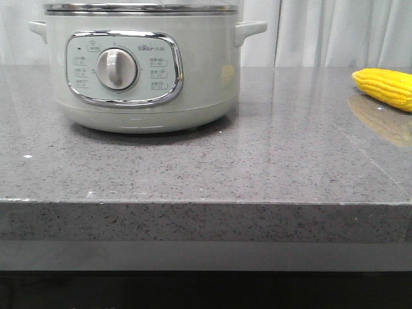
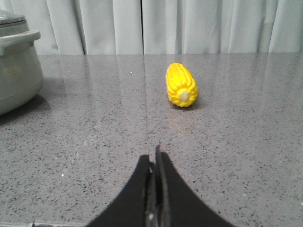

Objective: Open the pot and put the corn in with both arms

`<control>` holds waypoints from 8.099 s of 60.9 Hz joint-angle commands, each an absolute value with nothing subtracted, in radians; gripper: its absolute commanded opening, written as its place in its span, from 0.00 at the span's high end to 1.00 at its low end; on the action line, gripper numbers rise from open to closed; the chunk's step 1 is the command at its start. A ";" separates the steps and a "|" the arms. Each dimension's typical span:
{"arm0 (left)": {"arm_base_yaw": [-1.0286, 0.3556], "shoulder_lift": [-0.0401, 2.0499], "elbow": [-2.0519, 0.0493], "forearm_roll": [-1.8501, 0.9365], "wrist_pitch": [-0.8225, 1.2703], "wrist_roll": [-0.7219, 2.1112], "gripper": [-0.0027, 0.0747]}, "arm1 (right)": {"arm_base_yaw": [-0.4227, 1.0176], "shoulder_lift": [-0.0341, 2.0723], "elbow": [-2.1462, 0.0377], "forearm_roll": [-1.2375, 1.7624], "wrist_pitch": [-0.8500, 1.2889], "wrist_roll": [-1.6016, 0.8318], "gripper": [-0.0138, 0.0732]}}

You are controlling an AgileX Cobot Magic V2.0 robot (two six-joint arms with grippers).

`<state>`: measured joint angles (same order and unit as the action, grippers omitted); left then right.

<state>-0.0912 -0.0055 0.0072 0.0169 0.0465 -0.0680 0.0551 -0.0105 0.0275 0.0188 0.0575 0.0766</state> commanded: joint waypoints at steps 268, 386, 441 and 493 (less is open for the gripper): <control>-0.427 1.893 -2.187 -0.199 1.144 0.077 0.26 | 0.052 0.312 -0.499 0.009 0.183 0.079 0.23; -0.310 1.549 -2.230 -0.192 1.227 0.112 0.88 | 0.052 0.312 -0.499 0.009 0.183 0.079 0.23; -0.310 0.726 -1.187 -0.125 0.850 0.124 0.88 | 0.052 0.721 -0.710 0.009 0.324 0.079 0.23; -0.310 0.715 -1.180 -0.125 0.845 0.124 0.88 | -0.038 1.732 -1.808 0.012 1.028 0.025 0.14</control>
<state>-0.3092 0.7210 -1.1444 -0.1086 0.9882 0.1283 -0.0309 1.6960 -1.7145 0.0183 1.0036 0.0537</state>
